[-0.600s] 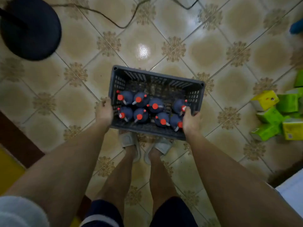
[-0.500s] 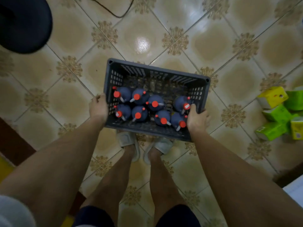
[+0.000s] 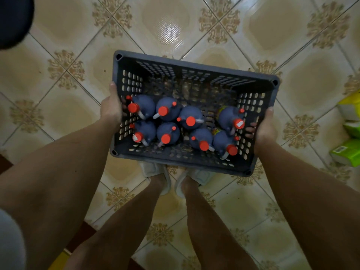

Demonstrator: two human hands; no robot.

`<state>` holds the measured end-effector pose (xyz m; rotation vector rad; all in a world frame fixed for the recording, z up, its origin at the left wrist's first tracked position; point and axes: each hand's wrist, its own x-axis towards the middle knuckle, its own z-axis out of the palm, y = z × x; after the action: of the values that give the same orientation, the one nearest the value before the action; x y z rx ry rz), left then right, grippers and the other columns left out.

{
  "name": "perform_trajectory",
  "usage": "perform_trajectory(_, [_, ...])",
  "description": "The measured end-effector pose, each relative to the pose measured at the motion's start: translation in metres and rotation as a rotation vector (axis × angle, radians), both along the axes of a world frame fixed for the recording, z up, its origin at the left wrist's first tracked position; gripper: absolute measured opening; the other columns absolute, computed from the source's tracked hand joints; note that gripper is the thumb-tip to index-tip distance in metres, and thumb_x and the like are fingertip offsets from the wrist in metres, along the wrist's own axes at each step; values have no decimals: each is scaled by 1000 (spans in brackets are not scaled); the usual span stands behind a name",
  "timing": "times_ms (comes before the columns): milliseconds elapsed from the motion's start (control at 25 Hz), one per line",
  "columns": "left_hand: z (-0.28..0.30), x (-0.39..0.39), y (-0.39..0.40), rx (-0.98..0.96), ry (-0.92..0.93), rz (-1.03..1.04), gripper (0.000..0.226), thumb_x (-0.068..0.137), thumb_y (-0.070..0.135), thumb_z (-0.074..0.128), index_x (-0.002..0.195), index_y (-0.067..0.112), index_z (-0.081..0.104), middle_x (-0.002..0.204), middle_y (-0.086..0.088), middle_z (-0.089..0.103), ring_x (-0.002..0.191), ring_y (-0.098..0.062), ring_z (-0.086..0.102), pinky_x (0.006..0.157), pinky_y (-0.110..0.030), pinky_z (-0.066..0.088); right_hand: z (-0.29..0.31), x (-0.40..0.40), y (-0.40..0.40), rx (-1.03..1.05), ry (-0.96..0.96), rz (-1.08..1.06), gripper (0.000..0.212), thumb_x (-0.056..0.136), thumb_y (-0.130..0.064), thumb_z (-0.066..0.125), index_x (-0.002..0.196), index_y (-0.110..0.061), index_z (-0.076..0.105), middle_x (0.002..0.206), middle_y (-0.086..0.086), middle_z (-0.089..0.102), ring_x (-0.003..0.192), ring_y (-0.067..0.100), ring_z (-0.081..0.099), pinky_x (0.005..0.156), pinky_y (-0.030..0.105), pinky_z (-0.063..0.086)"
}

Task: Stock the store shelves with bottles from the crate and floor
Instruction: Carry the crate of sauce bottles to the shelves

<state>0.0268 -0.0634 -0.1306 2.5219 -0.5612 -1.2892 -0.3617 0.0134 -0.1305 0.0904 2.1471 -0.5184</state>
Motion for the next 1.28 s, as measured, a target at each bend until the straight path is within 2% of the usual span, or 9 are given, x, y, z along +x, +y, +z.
perform_trajectory(40, [1, 3, -2, 23, 56, -5, 81, 80, 83, 30, 86, 11, 67, 78, -11, 65, 57, -24, 59, 63, -35, 50, 1, -3, 0, -24, -34, 3, 70, 90, -75, 32, 79, -12, 60, 69, 5, 57, 57, 17, 52, 59, 30, 47])
perform_trajectory(120, [4, 10, -7, 83, 185, -71, 93, 70, 91, 32, 97, 9, 66, 80, -10, 65, 57, -25, 61, 59, -33, 50, 4, -6, -1, -42, -120, 26, 73, 89, -77, 32, 89, -10, 61, 70, 3, 51, 59, 16, 49, 59, 29, 45])
perform_trajectory(240, [7, 12, -14, 131, 253, -204, 87, 68, 95, 23, 72, 13, 54, 61, -7, 48, 50, -23, 46, 57, -31, 40, 7, -10, -6, -35, -222, 82, 83, 89, -78, 27, 118, -8, 61, 85, 12, 49, 73, 27, 50, 65, 34, 42])
perform_trajectory(400, [13, 13, -10, 139, 269, -240, 79, 75, 91, 10, 60, 18, 37, 59, -5, 35, 51, -20, 32, 56, -31, 29, 22, -4, -6, -14, -226, 109, 71, 89, -79, 23, 91, -15, 55, 66, 3, 41, 55, 16, 41, 55, 29, 37])
perform_trajectory(480, [21, 17, -7, 147, 292, -242, 76, 76, 90, 8, 59, 19, 32, 59, -5, 31, 52, -20, 29, 56, -32, 27, 32, 0, -7, -20, -209, 125, 72, 87, -81, 23, 92, -16, 53, 66, 2, 41, 56, 16, 40, 56, 30, 36])
perform_trajectory(640, [71, 22, -18, 143, 331, -240, 76, 76, 90, 7, 58, 20, 29, 56, -5, 27, 49, -20, 26, 54, -32, 24, 81, 5, -23, -53, -143, 163, 71, 83, -84, 26, 75, -17, 47, 64, 2, 40, 55, 16, 40, 55, 30, 36])
perform_trajectory(840, [224, 33, -44, 55, 401, -266, 77, 79, 87, 4, 53, 18, 28, 53, -6, 24, 46, -20, 23, 51, -32, 19, 216, 13, -56, -110, -123, 213, 74, 79, -88, 24, 69, -18, 45, 63, 4, 41, 54, 20, 40, 55, 32, 36])
perform_trajectory(1120, [519, 60, -73, -133, 357, -172, 79, 81, 86, 10, 53, 16, 36, 46, -2, 30, 40, -19, 27, 44, -25, 23, 509, 39, -114, -394, -29, 294, 69, 84, -83, 31, 75, -18, 53, 60, 3, 41, 47, 16, 38, 44, 24, 33])
perform_trajectory(1280, [606, 66, -103, -219, 325, -132, 76, 83, 84, 11, 56, 17, 35, 48, 0, 30, 44, -18, 24, 47, -25, 19, 581, 45, -158, -433, -8, 331, 68, 82, -84, 33, 79, -20, 53, 64, 3, 42, 46, 16, 37, 41, 24, 32])
